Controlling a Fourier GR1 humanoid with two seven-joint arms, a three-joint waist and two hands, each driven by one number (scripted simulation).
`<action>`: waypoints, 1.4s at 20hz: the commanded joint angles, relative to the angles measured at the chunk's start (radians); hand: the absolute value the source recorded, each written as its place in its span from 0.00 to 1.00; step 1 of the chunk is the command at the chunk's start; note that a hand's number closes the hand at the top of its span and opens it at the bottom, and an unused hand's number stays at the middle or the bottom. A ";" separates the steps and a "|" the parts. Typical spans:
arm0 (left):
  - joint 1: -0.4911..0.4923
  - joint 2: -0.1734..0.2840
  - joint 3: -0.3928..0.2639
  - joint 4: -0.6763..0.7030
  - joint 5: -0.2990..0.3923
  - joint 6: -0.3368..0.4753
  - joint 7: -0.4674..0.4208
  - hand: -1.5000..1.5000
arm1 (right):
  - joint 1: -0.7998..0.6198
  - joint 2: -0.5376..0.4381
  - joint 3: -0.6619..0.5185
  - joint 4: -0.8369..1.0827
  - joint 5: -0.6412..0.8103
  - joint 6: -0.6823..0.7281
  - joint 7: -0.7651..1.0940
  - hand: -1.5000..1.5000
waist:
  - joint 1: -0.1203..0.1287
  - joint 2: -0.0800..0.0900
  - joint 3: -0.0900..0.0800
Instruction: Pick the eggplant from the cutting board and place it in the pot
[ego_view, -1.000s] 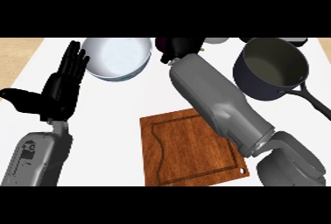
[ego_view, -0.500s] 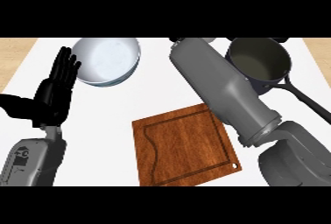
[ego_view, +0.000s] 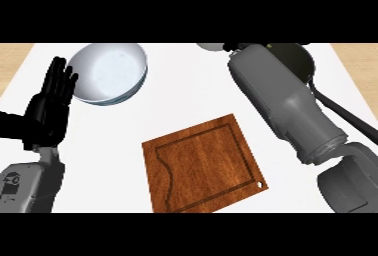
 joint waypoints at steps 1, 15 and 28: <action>0.037 0.003 0.001 -0.019 -0.009 0.006 0.004 0.50 | 0.066 -0.077 -0.029 -0.059 -0.010 -0.062 0.121 1.00 | -0.028 -0.011 0.001; 0.012 0.020 0.039 0.015 0.020 -0.039 -0.026 0.50 | 0.511 -0.298 -0.092 -0.416 -0.002 -0.159 -0.015 1.00 | -0.012 0.008 -0.002; 0.025 -0.008 0.002 -0.054 0.005 -0.042 0.011 0.50 | 0.760 -0.354 -0.355 -0.601 -0.377 -0.111 -0.404 0.00 | 0.032 0.019 0.000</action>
